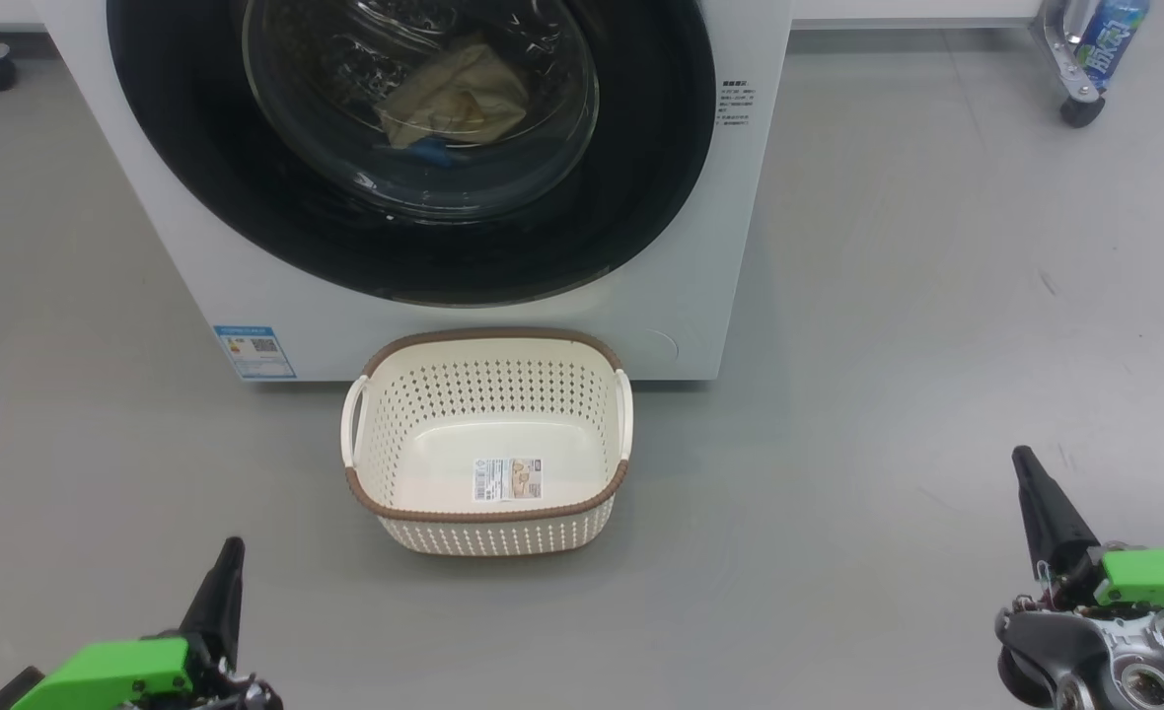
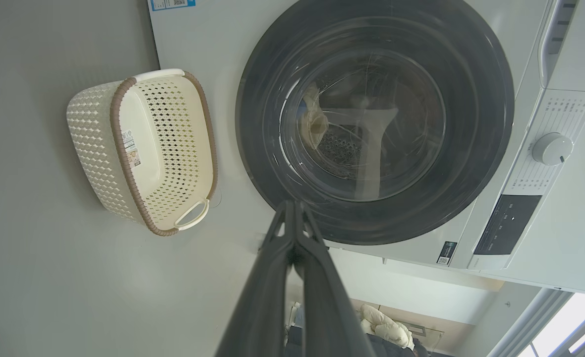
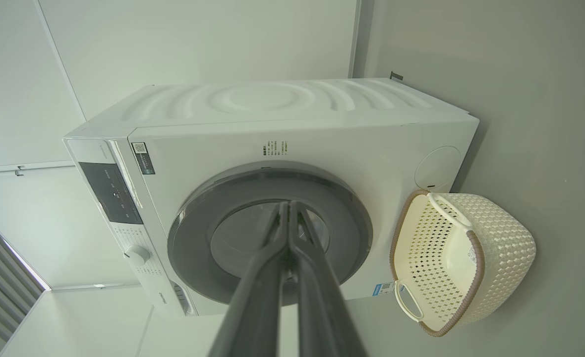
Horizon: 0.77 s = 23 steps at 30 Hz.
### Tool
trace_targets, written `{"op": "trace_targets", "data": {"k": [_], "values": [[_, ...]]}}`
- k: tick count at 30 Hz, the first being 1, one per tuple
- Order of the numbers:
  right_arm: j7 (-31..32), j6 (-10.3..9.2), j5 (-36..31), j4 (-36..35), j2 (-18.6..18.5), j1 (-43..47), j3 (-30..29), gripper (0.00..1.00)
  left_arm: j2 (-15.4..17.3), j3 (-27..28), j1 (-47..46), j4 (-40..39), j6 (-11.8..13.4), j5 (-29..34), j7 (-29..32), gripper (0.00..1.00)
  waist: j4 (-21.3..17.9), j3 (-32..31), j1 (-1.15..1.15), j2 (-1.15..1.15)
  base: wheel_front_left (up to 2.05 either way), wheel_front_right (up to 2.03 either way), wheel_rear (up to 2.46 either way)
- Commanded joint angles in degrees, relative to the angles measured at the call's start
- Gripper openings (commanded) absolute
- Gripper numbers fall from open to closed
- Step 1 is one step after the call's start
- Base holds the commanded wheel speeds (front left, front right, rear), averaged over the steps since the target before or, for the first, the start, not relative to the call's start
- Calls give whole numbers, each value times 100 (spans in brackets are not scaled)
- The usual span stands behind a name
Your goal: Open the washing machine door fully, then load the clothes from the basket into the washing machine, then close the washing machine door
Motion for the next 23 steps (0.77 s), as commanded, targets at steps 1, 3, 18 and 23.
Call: {"op": "trace_targets", "data": {"k": [1,3,18,23], "values": [[36,-16,-56,-180,-40,-327,84,0,53,195,-284,-166,-40,-32,39,0,0,0,0,0,0,0,0],[36,-16,-56,-180,-39,-327,84,0,53,195,-284,-166,-40,-32,39,0,0,0,0,0,0,0,0],[37,-16,-56,-180,-39,-327,83,0,53,195,-284,-166,-40,-32,39,0,0,0,0,0,0,0,0],[37,-16,-57,-180,-39,-327,83,0,53,195,-284,-166,-40,-32,39,0,0,0,0,0,0,0,0]]}}
